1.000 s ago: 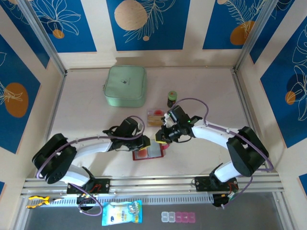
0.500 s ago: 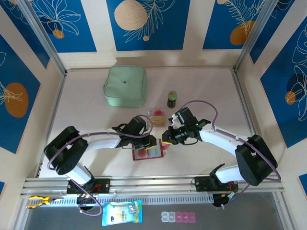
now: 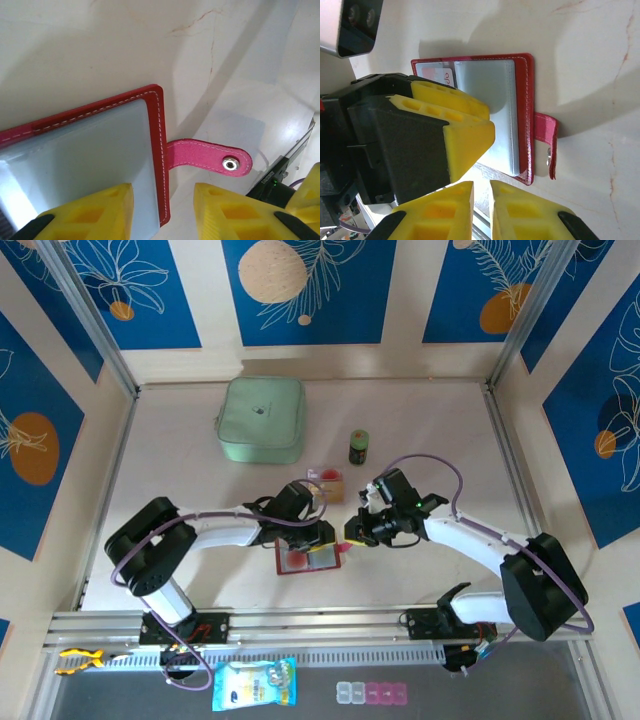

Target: Take the credit cards out of the card holder

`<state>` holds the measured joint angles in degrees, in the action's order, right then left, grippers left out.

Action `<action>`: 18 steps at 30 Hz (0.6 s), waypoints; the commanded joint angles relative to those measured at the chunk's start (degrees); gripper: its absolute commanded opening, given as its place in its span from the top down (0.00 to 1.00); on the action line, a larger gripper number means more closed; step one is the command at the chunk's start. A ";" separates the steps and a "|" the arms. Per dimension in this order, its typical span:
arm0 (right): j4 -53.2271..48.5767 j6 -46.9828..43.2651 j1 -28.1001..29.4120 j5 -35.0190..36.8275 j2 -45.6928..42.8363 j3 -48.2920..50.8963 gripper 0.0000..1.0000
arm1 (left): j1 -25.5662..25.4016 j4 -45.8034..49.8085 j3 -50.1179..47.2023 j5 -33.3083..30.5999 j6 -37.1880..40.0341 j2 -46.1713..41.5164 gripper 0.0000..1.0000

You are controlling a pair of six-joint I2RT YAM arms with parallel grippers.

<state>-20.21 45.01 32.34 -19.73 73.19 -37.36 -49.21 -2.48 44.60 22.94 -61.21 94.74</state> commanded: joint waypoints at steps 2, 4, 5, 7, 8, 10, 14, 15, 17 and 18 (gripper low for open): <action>-1.59 -0.16 0.08 -0.12 -1.38 0.78 0.82 | -0.54 -1.85 0.18 -0.23 -0.22 -0.48 0.65; -1.96 0.05 0.23 -0.06 -1.29 0.26 0.82 | -0.54 -2.50 -1.31 -1.55 -0.48 -1.58 0.65; -2.30 0.11 0.39 0.12 -1.37 -0.01 0.82 | -0.54 -2.76 -2.13 -2.13 -0.87 -2.09 0.65; -2.90 0.33 0.94 0.85 -1.47 -0.75 0.82 | -0.54 -4.77 -4.00 -2.29 -1.57 -3.38 0.66; -2.91 0.57 1.24 1.02 -1.47 -1.02 0.82 | -0.59 -5.30 -4.81 -2.56 -1.76 -3.93 0.66; -2.99 0.99 1.80 1.12 -1.00 -1.66 0.82 | -0.51 -5.96 -6.45 -3.21 -2.22 -5.34 0.67; -3.35 1.69 3.70 1.92 0.56 -2.90 0.82 | -0.47 -5.39 -8.14 -3.82 -1.57 -8.13 0.67; -3.35 1.90 4.23 1.95 1.19 -3.27 0.82 | -0.43 -4.95 -8.51 -4.27 -1.22 -8.97 0.67; -3.67 2.30 5.48 2.27 2.31 -4.22 0.82 | -0.31 -3.60 -9.13 -4.91 -0.51 -10.66 0.68; -3.87 2.44 6.19 2.79 2.91 -4.76 0.82 | -0.35 -2.88 -9.41 -5.22 0.02 -11.65 0.68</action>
<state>-22.35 46.26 36.93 -17.76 74.61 -39.81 -49.28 -6.55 36.14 19.46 -62.54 85.97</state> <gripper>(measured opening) 0.176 0.325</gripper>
